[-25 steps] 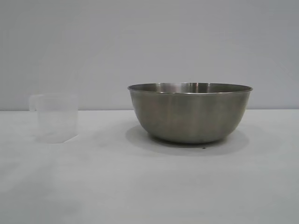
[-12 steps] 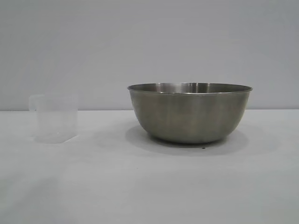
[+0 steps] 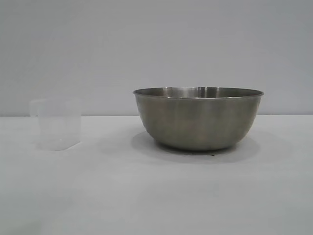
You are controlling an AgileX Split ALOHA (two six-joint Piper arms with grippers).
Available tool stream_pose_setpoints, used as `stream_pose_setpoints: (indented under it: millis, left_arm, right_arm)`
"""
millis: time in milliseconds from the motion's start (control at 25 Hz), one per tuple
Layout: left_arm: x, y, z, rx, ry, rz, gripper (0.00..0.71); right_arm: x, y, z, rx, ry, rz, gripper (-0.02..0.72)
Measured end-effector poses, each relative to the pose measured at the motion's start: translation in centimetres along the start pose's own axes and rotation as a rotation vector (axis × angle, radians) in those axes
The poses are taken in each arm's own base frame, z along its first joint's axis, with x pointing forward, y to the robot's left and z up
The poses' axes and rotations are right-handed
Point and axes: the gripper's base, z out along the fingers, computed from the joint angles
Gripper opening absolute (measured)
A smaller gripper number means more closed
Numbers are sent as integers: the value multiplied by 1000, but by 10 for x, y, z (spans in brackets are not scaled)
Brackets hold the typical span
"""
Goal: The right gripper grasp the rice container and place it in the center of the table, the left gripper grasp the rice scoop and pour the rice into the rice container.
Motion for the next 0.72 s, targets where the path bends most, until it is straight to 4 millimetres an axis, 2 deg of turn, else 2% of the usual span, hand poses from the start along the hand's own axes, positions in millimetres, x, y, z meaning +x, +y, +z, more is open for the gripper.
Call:
stream_pose_setpoints:
  millis: [80, 160, 360, 440, 480, 600, 640, 720]
  left_arm:
    - [5, -2, -7, 0, 4, -6, 291]
    - [12, -3, -14, -5, 14, -4, 207]
    - [29, 0, -28, -77, 24, -35, 214]
    - [29, 3, -29, -110, 22, -69, 295]
    - [29, 4, -29, -122, 22, -85, 312]
    - [30, 6, -30, -146, 22, -108, 295]
    - [30, 6, -30, -147, 22, -107, 335]
    - [30, 6, -29, -149, 15, -105, 321]
  right_arm:
    - [0, 0, 0, -12, 0, -8, 472]
    - [0, 0, 0, -33, 0, -20, 472]
    - [0, -1, 0, -48, 1, -30, 472]
    - [0, -1, 0, -48, 1, -30, 472]
    - [0, -1, 0, -48, 1, -30, 472]
    - [0, -1, 0, -48, 1, -30, 472]
    - [0, -1, 0, -48, 1, -30, 472]
    - [0, -1, 0, -48, 1, -30, 472]
